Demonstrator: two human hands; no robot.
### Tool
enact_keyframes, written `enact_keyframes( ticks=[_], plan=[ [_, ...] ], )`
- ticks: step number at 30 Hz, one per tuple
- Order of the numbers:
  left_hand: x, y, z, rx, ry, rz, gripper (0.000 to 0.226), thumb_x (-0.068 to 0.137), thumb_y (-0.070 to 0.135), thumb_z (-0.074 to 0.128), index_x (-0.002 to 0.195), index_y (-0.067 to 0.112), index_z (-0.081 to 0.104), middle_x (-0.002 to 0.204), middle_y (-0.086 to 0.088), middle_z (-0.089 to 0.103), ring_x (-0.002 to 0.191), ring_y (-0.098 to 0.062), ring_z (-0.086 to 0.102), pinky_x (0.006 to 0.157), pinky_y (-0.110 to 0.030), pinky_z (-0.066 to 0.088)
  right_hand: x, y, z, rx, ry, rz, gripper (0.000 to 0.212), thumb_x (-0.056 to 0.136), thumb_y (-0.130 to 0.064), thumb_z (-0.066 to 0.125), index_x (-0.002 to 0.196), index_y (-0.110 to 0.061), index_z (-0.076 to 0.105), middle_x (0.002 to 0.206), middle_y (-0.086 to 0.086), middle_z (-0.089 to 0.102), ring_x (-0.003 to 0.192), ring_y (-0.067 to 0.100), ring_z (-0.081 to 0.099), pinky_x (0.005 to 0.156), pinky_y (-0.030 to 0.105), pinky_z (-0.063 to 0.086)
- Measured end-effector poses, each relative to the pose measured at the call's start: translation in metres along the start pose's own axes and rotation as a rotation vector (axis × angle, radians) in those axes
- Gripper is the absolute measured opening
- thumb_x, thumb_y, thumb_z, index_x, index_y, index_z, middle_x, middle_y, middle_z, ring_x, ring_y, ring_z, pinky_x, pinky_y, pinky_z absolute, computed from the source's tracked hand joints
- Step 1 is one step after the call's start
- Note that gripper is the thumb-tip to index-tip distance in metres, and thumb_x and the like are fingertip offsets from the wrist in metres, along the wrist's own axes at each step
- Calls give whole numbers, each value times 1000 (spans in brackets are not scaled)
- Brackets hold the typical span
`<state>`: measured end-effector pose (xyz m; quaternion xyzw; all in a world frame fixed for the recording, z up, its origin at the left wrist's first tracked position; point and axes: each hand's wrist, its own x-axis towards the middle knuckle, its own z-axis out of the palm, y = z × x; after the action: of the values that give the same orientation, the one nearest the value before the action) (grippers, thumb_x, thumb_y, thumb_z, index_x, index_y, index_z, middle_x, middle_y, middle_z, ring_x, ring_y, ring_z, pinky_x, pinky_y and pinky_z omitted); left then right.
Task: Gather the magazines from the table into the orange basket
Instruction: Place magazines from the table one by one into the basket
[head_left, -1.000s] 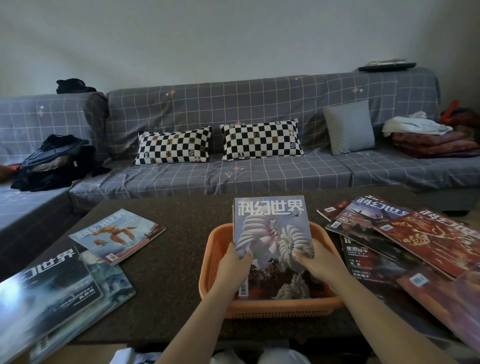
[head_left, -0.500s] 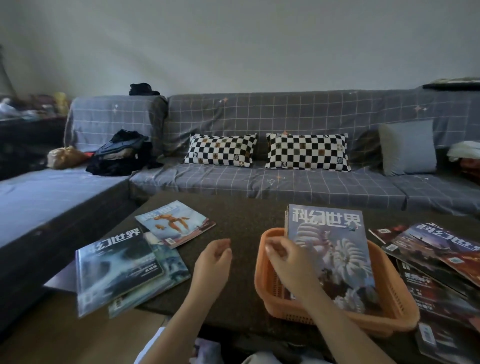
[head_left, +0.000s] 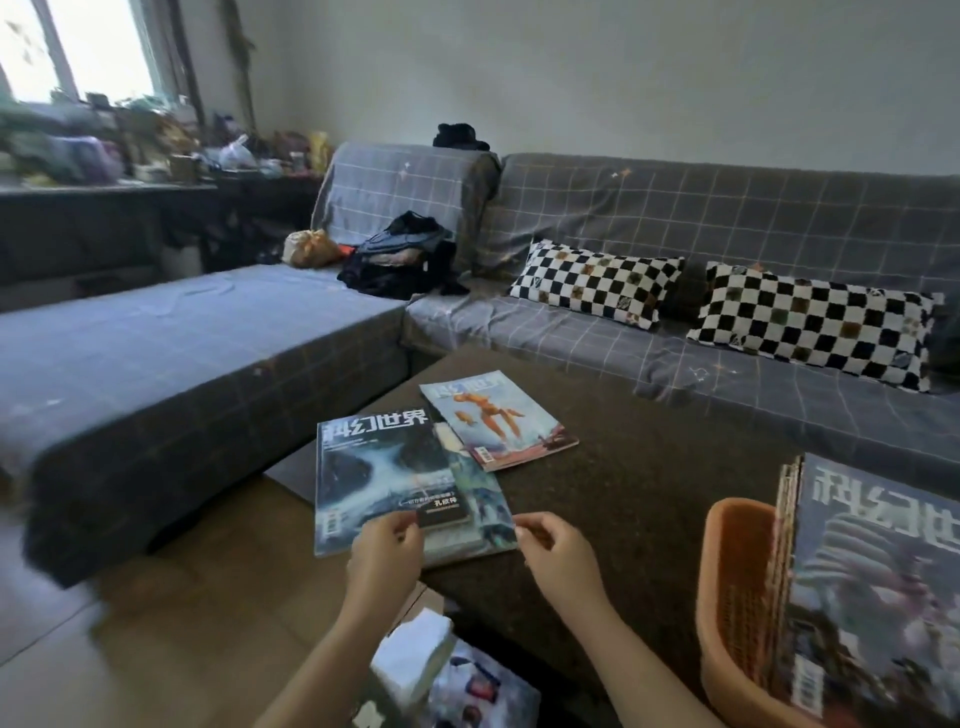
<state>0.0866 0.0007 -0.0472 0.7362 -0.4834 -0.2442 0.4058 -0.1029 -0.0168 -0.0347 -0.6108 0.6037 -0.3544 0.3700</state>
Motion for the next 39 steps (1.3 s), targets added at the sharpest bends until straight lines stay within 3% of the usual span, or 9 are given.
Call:
enact_keyframes(
  ticks=[3,6,11,15,19,23,28,32,39],
  plan=[
    [15,-20,-2,193,113,-119,29,93,24,52,117,15,66,128,-9,55,119,-28,47,100,-43,36,15,8,17,3,-46,19,27,91,-21,56,117,-21,61,105,-9,63,90,-2,54,64,4,38],
    [25,-30,-6,273,181,-229,28,92,30,51,113,16,64,140,-18,43,129,-36,34,105,-48,24,28,10,32,18,-127,21,37,91,-21,56,128,-19,56,122,-3,60,103,1,51,76,9,38],
    [38,-47,-17,136,288,-296,29,91,33,59,115,17,60,121,-19,56,106,-35,51,97,-45,33,40,8,50,-15,-264,31,49,89,-32,58,136,-28,46,138,3,47,126,18,43,107,33,35],
    [44,-54,-30,-245,306,-341,56,80,25,77,125,7,49,113,-9,60,91,-21,55,74,-33,44,40,11,53,-28,-261,57,49,88,-35,57,136,-34,45,140,3,43,129,22,40,111,41,30],
    [46,-56,-35,-398,126,-351,31,83,18,74,109,1,66,91,-9,71,75,-22,65,61,-32,50,36,10,50,38,-248,65,49,90,-26,58,137,-23,45,135,4,48,127,17,43,108,33,34],
    [29,-50,-39,-662,34,-373,10,91,5,61,97,8,53,99,-16,65,78,-27,69,53,-34,57,26,7,45,78,-160,101,45,90,-24,58,133,-16,50,115,0,60,111,13,53,90,26,45],
    [-8,-45,-48,-836,-23,-321,8,93,-1,56,99,3,53,99,-20,66,76,-30,72,51,-31,59,6,3,34,99,-104,161,43,88,-29,62,127,-13,54,114,3,63,93,10,56,76,23,45],
    [-33,-36,-50,-979,-141,-240,11,91,-3,56,102,0,55,94,-21,71,74,-29,73,54,-32,59,-8,-7,13,235,-126,223,39,86,-34,63,120,-18,55,96,-7,63,82,5,58,63,22,44],
    [-56,14,-48,-1010,-370,-82,31,81,4,63,111,3,55,98,-17,73,81,-30,72,61,-35,60,-34,-20,-55,593,-40,147,30,84,-9,63,105,-28,54,95,5,70,86,21,67,65,34,49]
  ],
)
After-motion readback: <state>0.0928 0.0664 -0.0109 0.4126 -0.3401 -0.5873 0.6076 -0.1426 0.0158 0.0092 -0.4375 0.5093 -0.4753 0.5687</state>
